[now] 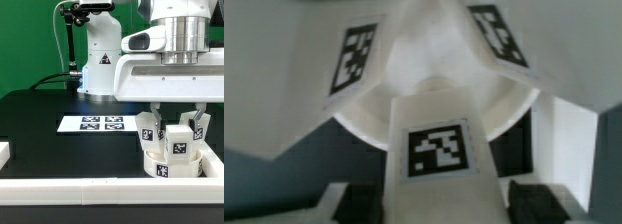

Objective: Assemble stool

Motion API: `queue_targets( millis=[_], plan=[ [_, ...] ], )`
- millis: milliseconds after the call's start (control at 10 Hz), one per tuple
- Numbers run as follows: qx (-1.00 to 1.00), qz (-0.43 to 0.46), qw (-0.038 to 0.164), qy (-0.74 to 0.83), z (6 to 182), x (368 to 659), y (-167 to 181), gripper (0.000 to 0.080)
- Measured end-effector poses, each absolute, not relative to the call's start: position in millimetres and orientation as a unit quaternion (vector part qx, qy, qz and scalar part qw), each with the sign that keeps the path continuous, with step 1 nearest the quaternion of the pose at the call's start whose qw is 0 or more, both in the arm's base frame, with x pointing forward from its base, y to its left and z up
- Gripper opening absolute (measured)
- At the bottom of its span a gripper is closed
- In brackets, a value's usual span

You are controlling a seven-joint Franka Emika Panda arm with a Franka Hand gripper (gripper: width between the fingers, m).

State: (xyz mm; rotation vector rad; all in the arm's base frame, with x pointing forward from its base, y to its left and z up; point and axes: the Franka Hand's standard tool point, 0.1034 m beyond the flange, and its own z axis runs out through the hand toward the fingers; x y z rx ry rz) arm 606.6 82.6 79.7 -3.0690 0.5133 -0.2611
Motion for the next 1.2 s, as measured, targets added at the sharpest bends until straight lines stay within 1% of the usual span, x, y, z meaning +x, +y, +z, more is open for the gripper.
queue_targets(
  millis=[500, 800, 900, 1000, 1100, 1200],
  plan=[
    [-0.938, -0.084, 0.020, 0.337, 81.2, 609, 72, 0.0340],
    [-0.920, -0.084, 0.023, 0.382, 81.9, 610, 69, 0.0340],
    [-0.921, -0.084, 0.023, 0.379, 81.9, 610, 69, 0.0449],
    [-0.925, -0.077, 0.021, 0.371, 87.7, 609, 66, 0.0586],
    [-0.926, -0.071, 0.023, 0.370, 100.5, 610, 62, 0.0586],
    [-0.925, -0.063, 0.025, 0.374, 112.4, 609, 59, 0.0631]
  ],
)
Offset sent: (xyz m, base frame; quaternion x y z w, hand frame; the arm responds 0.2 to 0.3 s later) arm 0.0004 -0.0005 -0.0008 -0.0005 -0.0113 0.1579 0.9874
